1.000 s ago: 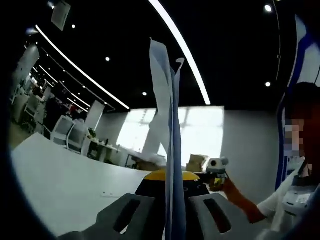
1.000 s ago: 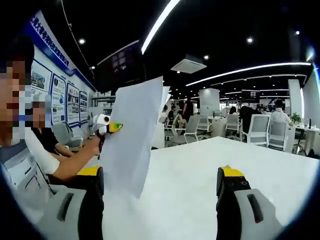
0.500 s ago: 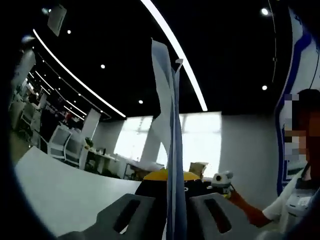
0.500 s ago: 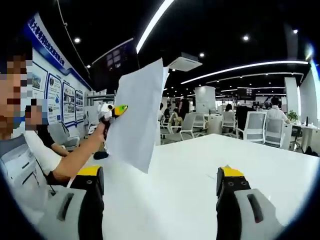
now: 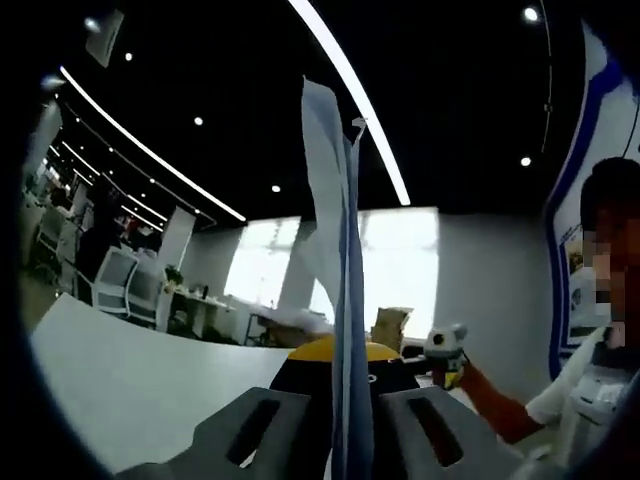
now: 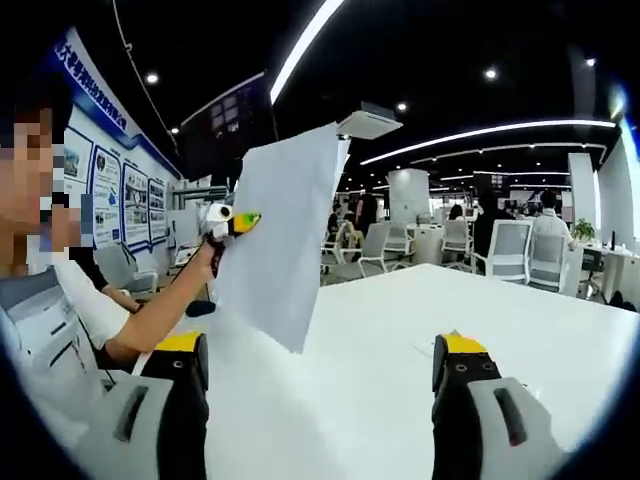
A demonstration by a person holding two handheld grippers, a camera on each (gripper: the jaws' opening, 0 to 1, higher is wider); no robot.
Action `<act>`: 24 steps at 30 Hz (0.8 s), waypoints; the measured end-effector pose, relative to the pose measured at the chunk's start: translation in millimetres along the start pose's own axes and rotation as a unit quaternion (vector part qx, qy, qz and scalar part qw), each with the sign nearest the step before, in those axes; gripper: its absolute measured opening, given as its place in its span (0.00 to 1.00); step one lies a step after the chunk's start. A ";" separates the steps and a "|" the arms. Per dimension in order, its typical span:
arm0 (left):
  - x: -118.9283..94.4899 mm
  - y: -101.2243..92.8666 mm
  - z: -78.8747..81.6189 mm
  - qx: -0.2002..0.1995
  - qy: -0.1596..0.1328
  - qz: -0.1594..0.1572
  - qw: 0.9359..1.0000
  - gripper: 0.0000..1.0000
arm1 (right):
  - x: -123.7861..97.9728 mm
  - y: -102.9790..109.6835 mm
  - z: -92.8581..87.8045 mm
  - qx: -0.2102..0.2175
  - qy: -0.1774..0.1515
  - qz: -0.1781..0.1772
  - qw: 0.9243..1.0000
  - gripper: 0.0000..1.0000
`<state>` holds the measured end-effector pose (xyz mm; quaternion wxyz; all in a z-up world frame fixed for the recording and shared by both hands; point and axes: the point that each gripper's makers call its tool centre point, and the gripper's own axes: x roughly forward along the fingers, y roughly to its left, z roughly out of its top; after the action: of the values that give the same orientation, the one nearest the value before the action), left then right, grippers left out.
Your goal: Organize the stack of printing papers by aligning and flattening the scattered papers on the table
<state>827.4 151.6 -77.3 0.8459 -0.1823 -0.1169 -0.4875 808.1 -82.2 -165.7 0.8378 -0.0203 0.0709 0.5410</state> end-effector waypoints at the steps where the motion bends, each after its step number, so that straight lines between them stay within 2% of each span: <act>1: -0.2 -1.5 0.5 0.000 -0.001 -0.003 1.000 0.06 | -0.6 -0.1 0.8 0.000 -0.001 -0.001 1.000 0.88; 5: 0.8 -8.2 2.4 -0.006 -0.006 -0.026 1.000 0.06 | -2.8 2.7 10.7 -0.001 -0.022 0.004 1.000 0.87; 7: 3.8 -16.6 -3.0 -0.003 -0.004 -0.037 0.999 0.06 | -2.0 4.6 13.9 0.005 -0.031 0.009 0.999 0.86; 15: 15.6 -31.9 -25.7 0.027 0.046 -0.066 0.996 0.06 | 3.7 11.9 9.9 -0.003 -0.017 0.012 1.000 0.85; 24: 26.8 -56.8 -32.5 0.033 0.051 -0.108 0.992 0.06 | 5.3 20.9 17.5 -0.002 -0.031 0.030 0.999 0.85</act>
<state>792.1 90.9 -85.6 0.7986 -0.1157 -0.1084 -0.5805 793.0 -66.8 -148.3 0.8229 -0.0032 0.0447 0.5665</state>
